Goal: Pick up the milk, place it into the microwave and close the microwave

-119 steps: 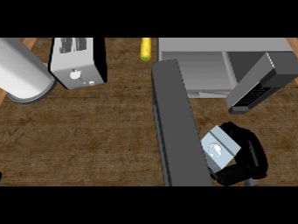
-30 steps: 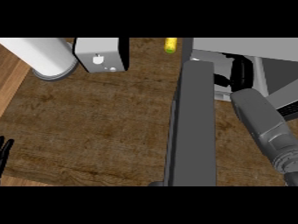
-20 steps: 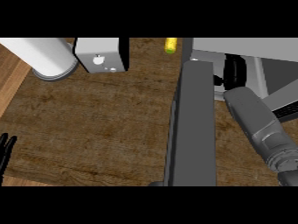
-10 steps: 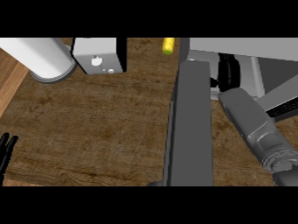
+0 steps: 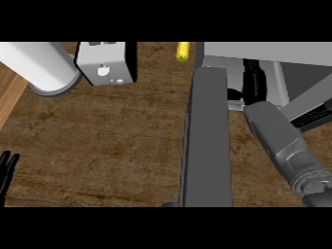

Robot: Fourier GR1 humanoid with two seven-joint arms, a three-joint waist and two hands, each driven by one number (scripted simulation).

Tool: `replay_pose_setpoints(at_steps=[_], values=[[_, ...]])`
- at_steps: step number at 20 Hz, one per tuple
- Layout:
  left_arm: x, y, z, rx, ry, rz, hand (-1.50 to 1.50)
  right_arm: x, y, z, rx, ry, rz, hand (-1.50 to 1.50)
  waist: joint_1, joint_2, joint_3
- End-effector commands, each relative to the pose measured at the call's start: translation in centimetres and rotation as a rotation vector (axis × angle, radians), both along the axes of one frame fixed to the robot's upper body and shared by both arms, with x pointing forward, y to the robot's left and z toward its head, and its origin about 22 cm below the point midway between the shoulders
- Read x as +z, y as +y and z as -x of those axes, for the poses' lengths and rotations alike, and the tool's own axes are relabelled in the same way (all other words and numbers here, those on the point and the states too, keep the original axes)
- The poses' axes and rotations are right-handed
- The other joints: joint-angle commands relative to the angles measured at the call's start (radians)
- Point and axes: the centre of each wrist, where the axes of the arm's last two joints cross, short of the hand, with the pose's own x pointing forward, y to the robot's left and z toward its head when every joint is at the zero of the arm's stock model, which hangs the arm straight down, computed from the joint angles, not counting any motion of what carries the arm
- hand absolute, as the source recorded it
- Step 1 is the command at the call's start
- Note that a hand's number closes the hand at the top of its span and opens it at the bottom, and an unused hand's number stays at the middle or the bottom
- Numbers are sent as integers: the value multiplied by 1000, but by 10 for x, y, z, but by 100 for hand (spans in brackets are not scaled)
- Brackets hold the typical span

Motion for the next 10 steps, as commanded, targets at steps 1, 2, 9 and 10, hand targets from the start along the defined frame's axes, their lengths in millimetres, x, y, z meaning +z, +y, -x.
replay_pose_setpoints(at_steps=[1,2,9,10], values=[[0,-7,10,13,13,2,-150,-2,-15,2,28,8,-37,-150,-12,-7,0],[5,1,9,24,-3,11,-150,5,-12,-2,36,28,-33,-150,-13,-10,-1],[4,-26,20,9,14,18,-150,-27,-8,18,182,31,-210,-150,-43,-23,0],[5,-26,12,2,3,13,-150,-34,-13,24,201,29,-228,-150,-50,-21,-1]])
